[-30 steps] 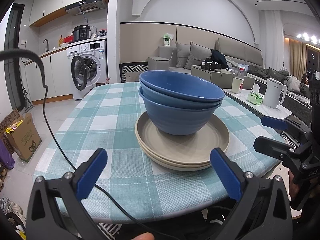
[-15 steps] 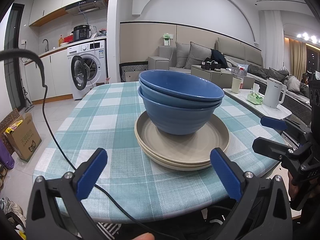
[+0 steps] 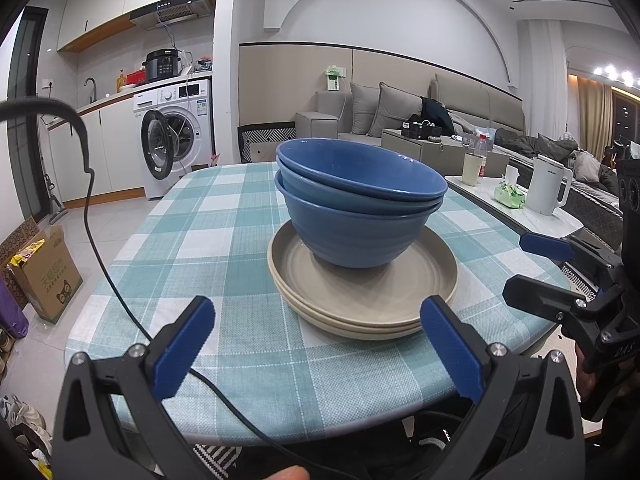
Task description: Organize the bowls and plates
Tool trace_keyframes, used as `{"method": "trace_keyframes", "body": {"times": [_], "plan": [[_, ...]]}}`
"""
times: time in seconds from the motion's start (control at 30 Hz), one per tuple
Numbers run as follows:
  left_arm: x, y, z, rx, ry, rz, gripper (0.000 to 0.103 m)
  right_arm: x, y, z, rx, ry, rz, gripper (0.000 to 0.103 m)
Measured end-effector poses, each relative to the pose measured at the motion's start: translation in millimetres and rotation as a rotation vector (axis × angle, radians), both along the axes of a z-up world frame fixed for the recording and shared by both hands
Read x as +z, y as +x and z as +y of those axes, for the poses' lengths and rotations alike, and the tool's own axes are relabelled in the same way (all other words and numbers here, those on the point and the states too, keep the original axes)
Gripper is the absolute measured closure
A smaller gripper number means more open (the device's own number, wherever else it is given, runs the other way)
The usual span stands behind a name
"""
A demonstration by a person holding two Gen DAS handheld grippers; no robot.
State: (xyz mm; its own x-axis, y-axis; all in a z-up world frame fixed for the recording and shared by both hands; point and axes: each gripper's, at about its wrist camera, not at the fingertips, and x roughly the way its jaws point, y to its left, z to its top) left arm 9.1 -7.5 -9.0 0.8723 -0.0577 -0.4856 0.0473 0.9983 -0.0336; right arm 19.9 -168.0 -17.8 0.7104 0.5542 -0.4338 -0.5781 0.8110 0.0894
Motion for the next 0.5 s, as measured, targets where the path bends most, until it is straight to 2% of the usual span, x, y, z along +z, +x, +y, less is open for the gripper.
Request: {"method": "trace_keyframes", "body": {"times": [0.5], "plan": [[-2.5, -0.9, -2.8, -0.007, -0.006, -0.003, 0.0, -0.2, 0.1, 1.0, 0.003, -0.005, 0.002, 0.0]]}}
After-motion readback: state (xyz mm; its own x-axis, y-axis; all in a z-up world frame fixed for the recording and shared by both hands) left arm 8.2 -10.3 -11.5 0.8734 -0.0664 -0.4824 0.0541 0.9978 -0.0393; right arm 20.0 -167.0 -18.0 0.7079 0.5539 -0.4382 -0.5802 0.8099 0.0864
